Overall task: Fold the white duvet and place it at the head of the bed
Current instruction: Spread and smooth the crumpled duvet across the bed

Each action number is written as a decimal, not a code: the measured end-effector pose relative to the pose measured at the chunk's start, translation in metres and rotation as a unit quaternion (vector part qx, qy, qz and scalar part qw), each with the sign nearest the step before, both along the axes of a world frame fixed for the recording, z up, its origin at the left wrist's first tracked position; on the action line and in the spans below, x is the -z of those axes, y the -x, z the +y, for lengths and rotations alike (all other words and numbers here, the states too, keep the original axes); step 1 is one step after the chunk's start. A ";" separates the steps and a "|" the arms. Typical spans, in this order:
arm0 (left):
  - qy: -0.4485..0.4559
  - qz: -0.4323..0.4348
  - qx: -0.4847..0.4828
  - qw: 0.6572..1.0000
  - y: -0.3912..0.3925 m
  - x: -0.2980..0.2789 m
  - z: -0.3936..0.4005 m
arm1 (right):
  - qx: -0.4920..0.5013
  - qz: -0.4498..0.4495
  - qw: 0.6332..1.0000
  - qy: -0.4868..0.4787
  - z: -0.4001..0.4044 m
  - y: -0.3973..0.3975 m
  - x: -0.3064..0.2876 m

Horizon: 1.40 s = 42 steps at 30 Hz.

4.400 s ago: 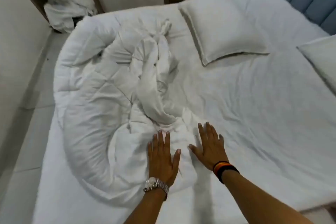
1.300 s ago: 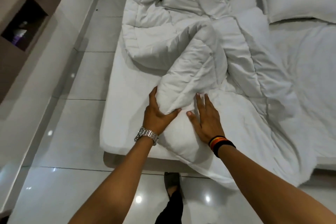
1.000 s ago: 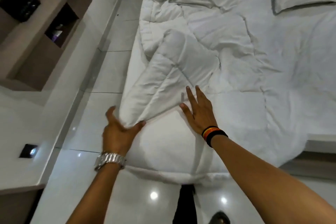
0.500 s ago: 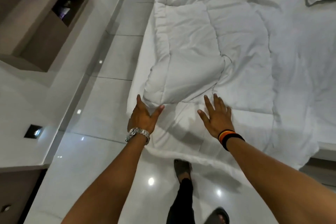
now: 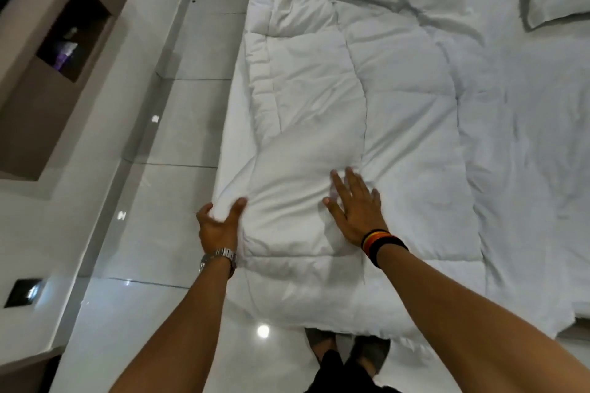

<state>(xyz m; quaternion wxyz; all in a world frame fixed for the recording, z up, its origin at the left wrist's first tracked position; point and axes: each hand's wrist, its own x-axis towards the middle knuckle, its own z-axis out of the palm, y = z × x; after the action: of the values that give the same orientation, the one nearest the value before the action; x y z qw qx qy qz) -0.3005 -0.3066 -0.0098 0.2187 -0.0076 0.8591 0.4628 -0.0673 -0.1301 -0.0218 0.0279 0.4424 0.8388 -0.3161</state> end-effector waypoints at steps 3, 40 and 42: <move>0.045 -0.086 0.024 0.995 0.014 0.000 0.009 | 0.030 0.029 0.999 0.010 0.004 0.003 -0.005; 0.002 -0.040 0.265 0.963 0.297 0.005 0.365 | 0.254 -0.015 0.955 -0.151 0.151 0.286 0.002; -0.025 -0.003 0.321 0.947 0.313 0.012 0.405 | 0.263 -0.060 0.952 -0.147 0.186 0.312 0.010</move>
<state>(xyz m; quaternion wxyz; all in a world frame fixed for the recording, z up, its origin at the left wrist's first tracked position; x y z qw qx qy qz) -0.6138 0.0980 -0.0221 0.3583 0.2726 0.8036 0.3892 -0.3795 0.0559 -0.0314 -0.0711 0.6651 0.7263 -0.1583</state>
